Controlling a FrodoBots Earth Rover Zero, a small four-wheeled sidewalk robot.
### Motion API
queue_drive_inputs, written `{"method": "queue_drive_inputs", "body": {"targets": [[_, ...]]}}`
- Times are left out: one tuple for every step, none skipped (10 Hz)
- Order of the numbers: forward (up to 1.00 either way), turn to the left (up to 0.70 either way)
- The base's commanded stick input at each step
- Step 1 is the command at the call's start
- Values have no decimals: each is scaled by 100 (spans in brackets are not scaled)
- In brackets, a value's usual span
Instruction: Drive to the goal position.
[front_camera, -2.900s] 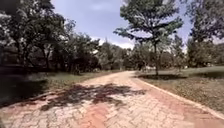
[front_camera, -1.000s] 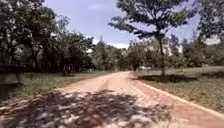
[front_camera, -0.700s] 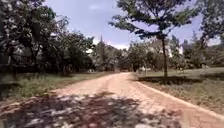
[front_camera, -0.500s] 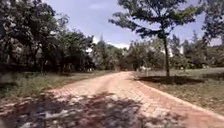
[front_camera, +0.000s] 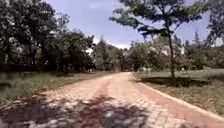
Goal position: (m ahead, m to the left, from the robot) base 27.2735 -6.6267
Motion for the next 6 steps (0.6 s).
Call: {"method": "queue_drive_inputs", "body": {"targets": [[70,0],[70,0],[70,0],[70,0],[70,0],[70,0]]}}
